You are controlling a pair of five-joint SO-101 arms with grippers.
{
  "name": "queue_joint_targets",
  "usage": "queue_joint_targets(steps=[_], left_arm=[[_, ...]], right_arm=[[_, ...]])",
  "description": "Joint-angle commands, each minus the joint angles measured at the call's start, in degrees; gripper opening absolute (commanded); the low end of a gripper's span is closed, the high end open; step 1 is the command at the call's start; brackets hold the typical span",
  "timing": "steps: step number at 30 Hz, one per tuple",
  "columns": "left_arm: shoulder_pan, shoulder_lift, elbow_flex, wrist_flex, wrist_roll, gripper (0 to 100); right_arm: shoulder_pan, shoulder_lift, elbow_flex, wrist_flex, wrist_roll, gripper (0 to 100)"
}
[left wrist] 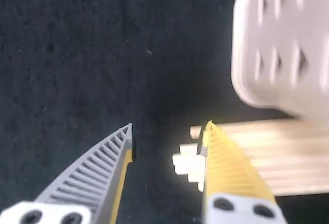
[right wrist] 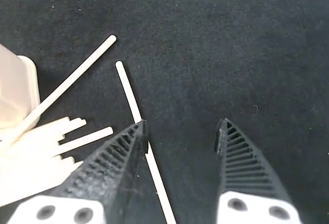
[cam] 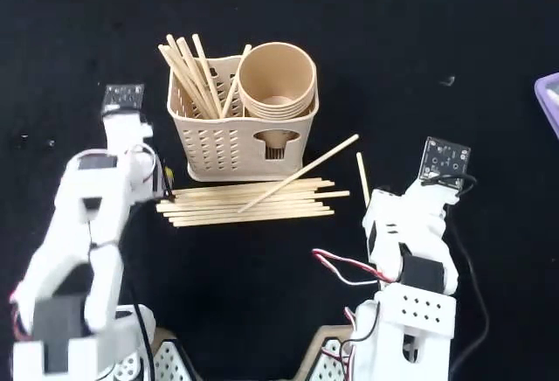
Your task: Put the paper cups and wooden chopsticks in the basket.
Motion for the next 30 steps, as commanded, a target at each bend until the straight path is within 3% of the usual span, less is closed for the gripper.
queue_joint_targets(steps=[1,8,14,25,30], left_arm=[[0.75,7.56,-8.40,1.58,2.99,22],[1.27,10.02,-5.58,1.58,2.20,22],[1.80,5.80,0.57,1.58,-3.16,22],[1.98,-18.02,18.86,1.93,-13.01,22],[1.45,-29.80,20.62,10.99,-15.82,22]], right_arm=[[0.44,-0.22,-0.40,-1.32,-0.35,21.5],[0.44,-0.22,-0.40,-1.32,-0.35,21.5],[0.44,-0.22,-0.40,-1.32,-0.35,21.5],[0.44,-0.22,-0.40,-1.32,-0.26,21.5],[0.44,-0.22,-0.40,-1.32,-0.26,21.5]])
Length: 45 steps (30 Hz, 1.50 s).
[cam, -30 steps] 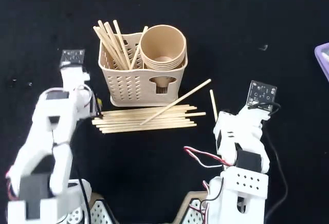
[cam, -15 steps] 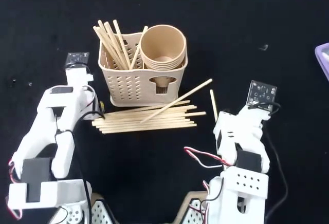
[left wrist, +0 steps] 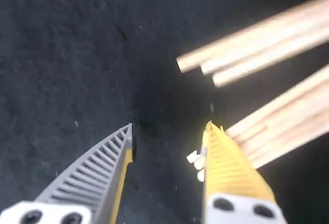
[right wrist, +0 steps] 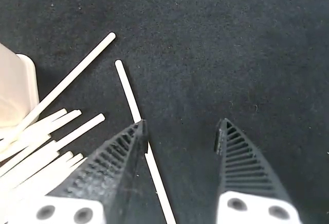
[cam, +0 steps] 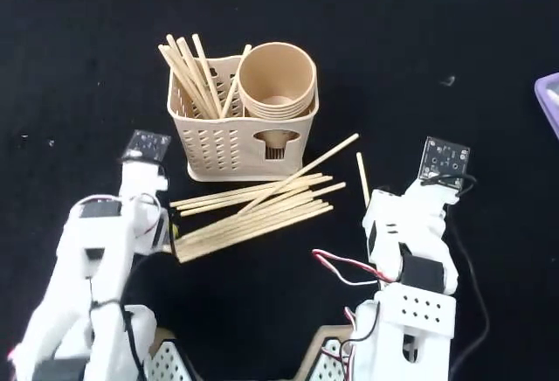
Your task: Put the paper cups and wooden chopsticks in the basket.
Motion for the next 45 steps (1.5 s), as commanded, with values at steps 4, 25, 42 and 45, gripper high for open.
queue_joint_targets(steps=[4,25,42,45], left_arm=[[-0.75,-19.52,-4.09,14.77,-2.37,23],[26.51,-3.60,-6.64,11.16,-6.59,23],[26.95,18.46,-12.44,5.54,-6.68,22],[27.03,18.46,-12.62,5.63,-6.86,14]], right_arm=[[0.44,-0.22,-0.40,-1.32,-0.26,21.5],[0.44,-0.22,-0.40,-1.32,-0.35,21.7],[0.44,-0.22,-0.40,-1.32,-0.26,21.7],[0.44,-0.22,-0.40,-1.32,-0.26,21.7]])
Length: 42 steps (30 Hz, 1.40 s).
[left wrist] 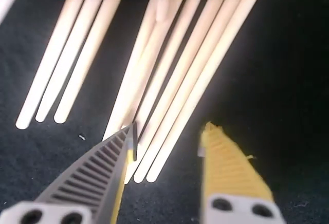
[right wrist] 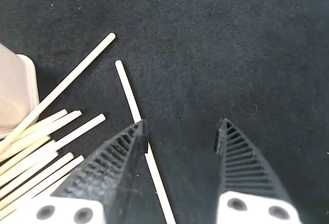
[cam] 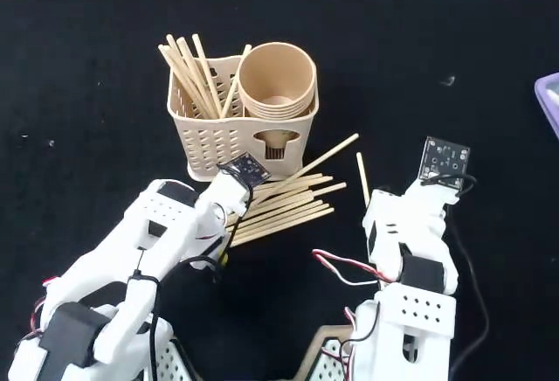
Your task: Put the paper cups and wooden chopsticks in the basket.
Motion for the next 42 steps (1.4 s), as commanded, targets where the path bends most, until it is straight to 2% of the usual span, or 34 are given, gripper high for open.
queue_joint_targets(steps=[1,5,10,17,23,26,29,31,36,42], left_arm=[[0.75,0.88,-1.36,-0.53,0.09,11],[0.75,0.88,-1.10,-0.44,0.09,4],[0.75,0.88,-1.63,3.08,-0.18,3],[0.57,-6.86,-1.10,13.71,-8.35,3],[0.13,-14.86,-0.75,24.44,-18.90,3],[0.57,-15.65,1.10,21.54,-19.34,3],[0.75,-15.65,4.09,15.30,-15.30,3],[3.21,-15.65,6.20,13.27,-13.36,4],[10.86,-15.65,8.57,12.84,-12.84,12],[8.66,-15.65,8.57,8.88,-9.05,23]], right_arm=[[0.44,-0.22,-0.31,-1.32,-0.26,21.7],[0.44,-0.22,-0.31,-1.32,-0.26,21.7],[0.44,-0.22,-0.31,-1.32,-0.26,21.7],[0.44,-0.22,-0.31,-1.32,-0.26,21.7],[0.44,-0.22,-0.31,-1.32,-0.35,21.8],[0.44,-0.22,-0.31,-1.32,-0.35,21.8],[0.44,-0.22,-0.31,-1.32,-0.35,21.8],[0.44,-0.22,-0.22,-1.41,-0.35,21.8],[0.44,-0.22,-0.22,-1.41,-0.44,21.8],[0.44,-0.22,-0.22,-1.41,-0.44,21.8]])
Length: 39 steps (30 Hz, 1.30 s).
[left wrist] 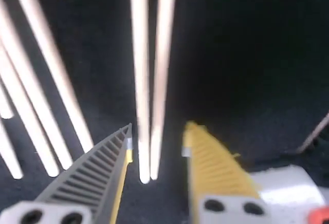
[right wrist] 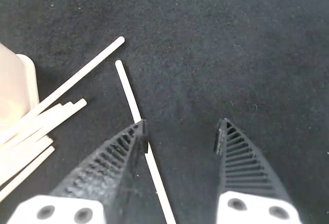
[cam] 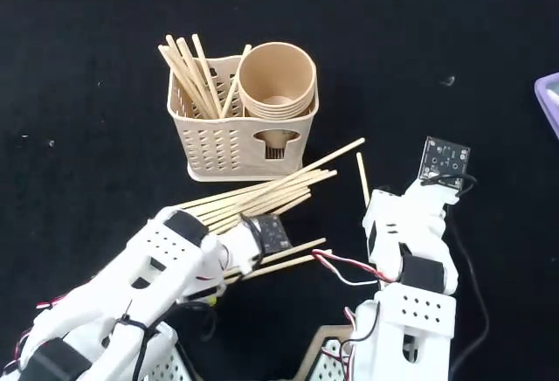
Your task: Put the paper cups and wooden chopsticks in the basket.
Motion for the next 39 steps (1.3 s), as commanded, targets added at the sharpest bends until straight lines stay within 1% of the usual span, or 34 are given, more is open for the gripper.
queue_joint_targets(steps=[1,3,6,9,16,18,22,23,24,27,30,36,39], left_arm=[[-0.66,-1.32,0.04,-4.84,4.31,23],[-0.66,-1.23,0.22,-9.23,5.98,23],[-1.27,-1.14,0.22,-15.74,11.16,23],[0.22,0.35,-0.22,-16.53,13.71,23],[4.09,11.87,-3.91,-16.35,13.89,23],[4.44,14.33,-5.23,-16.26,13.89,19],[4.53,15.56,-6.73,-16.09,13.54,4],[4.79,15.56,-6.73,-16.00,13.54,2],[5.41,15.56,-6.73,-15.38,13.45,4],[7.34,15.38,-8.57,-10.81,13.36,3],[7.87,13.54,-11.21,-5.71,13.36,3],[7.87,6.77,-14.55,3.08,13.36,3],[7.60,4.57,-14.02,4.57,13.36,3]], right_arm=[[0.44,-0.22,-0.22,-1.41,-0.44,21.8],[0.44,-0.22,-0.22,-1.41,-0.44,21.8],[0.44,-0.22,-0.22,-1.41,-0.44,21.8],[0.44,-0.22,-0.22,-1.41,-0.44,21.8],[0.44,-0.22,-0.22,-1.41,-0.44,21.8],[0.44,-0.22,-0.22,-1.41,-0.44,21.8],[0.44,-0.22,-0.13,-1.41,-0.44,21.8],[0.44,-0.22,-0.13,-1.49,-0.44,21.8],[0.53,-0.22,-0.13,-1.49,-0.44,21.8],[0.79,-0.31,-0.13,-1.49,-0.44,21.7],[0.97,-0.31,-0.57,-1.32,-0.44,21.6],[6.07,-0.31,-2.33,-0.26,-1.32,21.6],[6.68,-0.31,-2.33,-0.53,-3.34,21.6]])
